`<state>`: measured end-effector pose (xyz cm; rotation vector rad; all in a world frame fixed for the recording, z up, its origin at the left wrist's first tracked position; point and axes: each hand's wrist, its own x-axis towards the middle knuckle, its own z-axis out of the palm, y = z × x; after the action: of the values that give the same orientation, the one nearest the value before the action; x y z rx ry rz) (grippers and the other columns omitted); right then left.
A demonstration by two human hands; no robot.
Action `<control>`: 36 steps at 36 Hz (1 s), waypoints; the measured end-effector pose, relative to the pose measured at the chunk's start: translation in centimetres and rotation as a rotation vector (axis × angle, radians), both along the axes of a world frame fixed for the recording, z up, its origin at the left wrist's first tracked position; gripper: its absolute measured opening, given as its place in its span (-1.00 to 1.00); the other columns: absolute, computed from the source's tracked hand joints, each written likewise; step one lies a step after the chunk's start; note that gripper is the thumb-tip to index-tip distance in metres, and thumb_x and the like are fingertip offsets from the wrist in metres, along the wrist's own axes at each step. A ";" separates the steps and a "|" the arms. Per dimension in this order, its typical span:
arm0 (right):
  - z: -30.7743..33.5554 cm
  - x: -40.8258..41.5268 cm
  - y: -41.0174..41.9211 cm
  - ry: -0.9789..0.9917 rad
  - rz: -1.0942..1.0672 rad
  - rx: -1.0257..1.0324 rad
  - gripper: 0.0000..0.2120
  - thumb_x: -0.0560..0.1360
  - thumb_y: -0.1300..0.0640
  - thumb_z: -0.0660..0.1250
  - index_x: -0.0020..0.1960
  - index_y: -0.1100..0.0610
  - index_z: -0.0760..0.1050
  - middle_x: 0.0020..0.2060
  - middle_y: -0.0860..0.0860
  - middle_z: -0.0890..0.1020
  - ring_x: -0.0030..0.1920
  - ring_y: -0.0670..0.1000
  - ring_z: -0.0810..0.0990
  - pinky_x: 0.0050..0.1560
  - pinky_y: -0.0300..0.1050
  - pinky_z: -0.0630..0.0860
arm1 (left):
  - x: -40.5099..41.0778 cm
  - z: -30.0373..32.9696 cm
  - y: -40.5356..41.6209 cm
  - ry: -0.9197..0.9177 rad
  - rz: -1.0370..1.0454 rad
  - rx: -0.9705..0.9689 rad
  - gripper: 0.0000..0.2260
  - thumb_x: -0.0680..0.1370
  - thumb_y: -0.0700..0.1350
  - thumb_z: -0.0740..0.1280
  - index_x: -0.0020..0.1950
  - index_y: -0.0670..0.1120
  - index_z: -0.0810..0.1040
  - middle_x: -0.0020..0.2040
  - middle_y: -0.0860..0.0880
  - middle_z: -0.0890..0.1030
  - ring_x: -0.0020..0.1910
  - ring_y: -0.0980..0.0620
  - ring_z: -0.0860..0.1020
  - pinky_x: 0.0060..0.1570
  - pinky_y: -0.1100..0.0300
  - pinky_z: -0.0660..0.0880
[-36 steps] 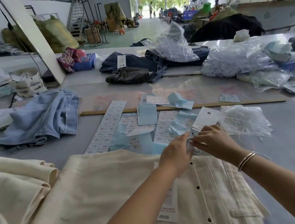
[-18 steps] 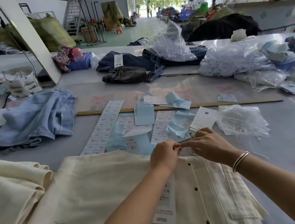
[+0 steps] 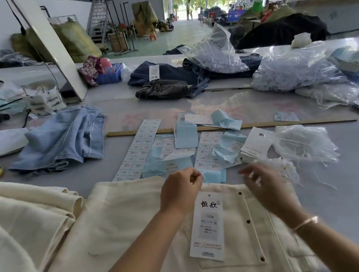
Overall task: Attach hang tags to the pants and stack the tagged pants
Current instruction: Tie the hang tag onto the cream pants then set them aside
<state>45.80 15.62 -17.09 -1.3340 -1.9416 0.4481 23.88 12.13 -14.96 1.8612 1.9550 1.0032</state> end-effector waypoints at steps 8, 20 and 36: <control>-0.9 -7.9 -7.4 1.042 0.192 -1.057 -0.51 0.61 -0.10 0.03 0.14 0.19 0.61 -0.02 0.12 0.68 -0.14 0.02 0.61 -0.09 -0.12 0.49 | 0.4 1.0 -3.4 0.331 -0.148 0.210 -0.92 0.51 -0.06 0.39 -0.11 -0.05 0.64 -0.24 -0.09 0.60 -0.24 -0.05 0.56 -0.23 0.21 0.45; -0.3 -8.5 -6.0 1.393 -0.129 -1.115 -0.85 0.55 0.15 0.27 -0.07 0.18 0.58 -0.31 0.07 0.68 -0.26 0.01 0.59 -0.18 -0.17 0.45 | -0.2 -1.6 -6.4 0.518 -0.267 0.268 -0.87 0.36 -0.05 0.52 -0.27 -0.02 0.59 -0.28 0.07 0.59 -0.24 0.01 0.57 -0.34 0.15 0.52; 0.6 -3.4 -2.8 1.247 -0.168 -0.584 -0.75 0.60 0.02 0.20 -0.07 0.15 0.56 -0.57 -0.07 0.27 -0.57 -0.12 0.24 -0.51 -0.24 0.32 | 3.9 -4.9 -3.8 0.273 -0.009 -0.153 -0.50 0.51 0.27 0.21 0.36 0.03 0.38 0.29 0.04 0.40 0.25 -0.01 0.38 0.19 0.13 0.33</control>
<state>42.40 12.78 -16.52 -1.0604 -0.6624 1.4141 27.77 8.32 -19.82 2.0039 2.1017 0.6025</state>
